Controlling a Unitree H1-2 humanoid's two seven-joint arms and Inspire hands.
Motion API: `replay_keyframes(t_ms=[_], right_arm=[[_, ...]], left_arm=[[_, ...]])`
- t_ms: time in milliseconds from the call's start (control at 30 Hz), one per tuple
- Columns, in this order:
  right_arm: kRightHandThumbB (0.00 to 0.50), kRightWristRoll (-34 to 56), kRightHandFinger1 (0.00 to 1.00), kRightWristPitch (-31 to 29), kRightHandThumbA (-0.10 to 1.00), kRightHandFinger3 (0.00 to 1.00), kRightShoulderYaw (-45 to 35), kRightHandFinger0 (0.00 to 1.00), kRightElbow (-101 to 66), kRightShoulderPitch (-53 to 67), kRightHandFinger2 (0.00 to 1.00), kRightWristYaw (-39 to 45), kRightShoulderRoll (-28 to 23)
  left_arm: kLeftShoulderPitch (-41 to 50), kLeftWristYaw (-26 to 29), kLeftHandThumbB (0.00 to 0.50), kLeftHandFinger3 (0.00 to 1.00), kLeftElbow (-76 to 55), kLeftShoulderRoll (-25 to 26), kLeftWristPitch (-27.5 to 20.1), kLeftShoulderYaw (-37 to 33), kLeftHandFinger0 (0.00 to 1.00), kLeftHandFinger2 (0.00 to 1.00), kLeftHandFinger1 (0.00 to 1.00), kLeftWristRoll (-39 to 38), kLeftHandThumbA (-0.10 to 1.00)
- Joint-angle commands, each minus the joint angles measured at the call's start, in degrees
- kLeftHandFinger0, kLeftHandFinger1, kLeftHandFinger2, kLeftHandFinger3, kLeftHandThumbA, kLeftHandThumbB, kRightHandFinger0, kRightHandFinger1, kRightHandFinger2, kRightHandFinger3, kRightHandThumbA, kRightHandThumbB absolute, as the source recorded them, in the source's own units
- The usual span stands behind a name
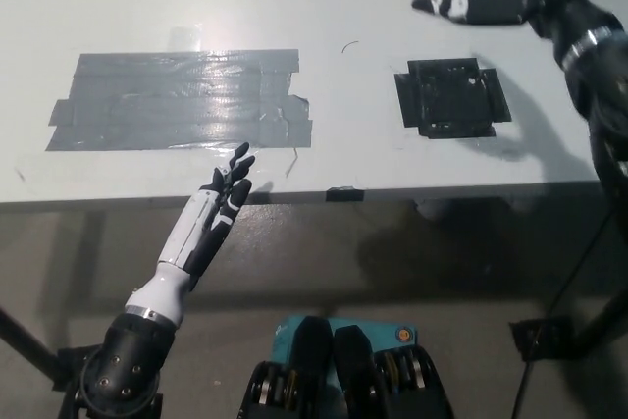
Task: A toilet paper roll is kept on the black spot on the desk infront of the robot and the robot inserts its right thumb into the hole in the centre to grab the roll. Then it passes the roll to a person.
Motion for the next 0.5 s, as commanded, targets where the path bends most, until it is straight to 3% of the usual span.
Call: replay_keyframes(t_ms=[0,200,267,333,400,467], right_arm=[[0.378,-4.53,1.0,1.9,1.0,1.0,-3.06,1.0,-28.85,9.69,1.0,-0.37,-2.52],[0.32,-0.8,1.0,-6.54,0.94,1.0,-3.38,1.0,-19.38,19.16,1.0,-0.54,2.28],[0.376,3.82,1.0,-8.97,0.97,1.0,-4.99,1.0,-14.7,22.01,1.0,1.87,4.67],[0.383,5.02,1.0,-8.91,0.97,1.0,-5.94,1.0,-12.78,23.36,1.0,2.47,6.37],[0.316,4.83,1.0,-10.56,0.99,1.0,-6.22,1.0,-10.58,25.23,1.0,3.35,7.27],[0.29,4.31,1.0,-13.51,1.0,1.0,-6.59,1.0,-7.31,26.37,1.0,4.0,7.88]], left_arm=[[-3.3,-0.38,0.053,1.0,-1.2,0.78,-1.55,0.72,1.0,1.0,1.0,-0.62,0.98],[-2.33,0.06,0.068,1.0,-1.49,0.26,-1.69,0.89,1.0,1.0,1.0,-0.82,1.0],[-1.73,0.17,0.071,1.0,-1.48,0.24,-2.2,1.02,1.0,1.0,1.0,-0.92,1.0],[-1.39,0.18,0.07,1.0,-1.44,0.23,-2.33,1.23,1.0,1.0,1.0,-1.09,1.0],[-0.84,0.12,0.071,1.0,-1.58,0.12,-2.11,1.32,1.0,1.0,1.0,-1.37,1.0],[-0.62,0.21,0.077,1.0,-1.31,0.04,-2.42,1.27,1.0,1.0,1.0,-1.35,1.0]])
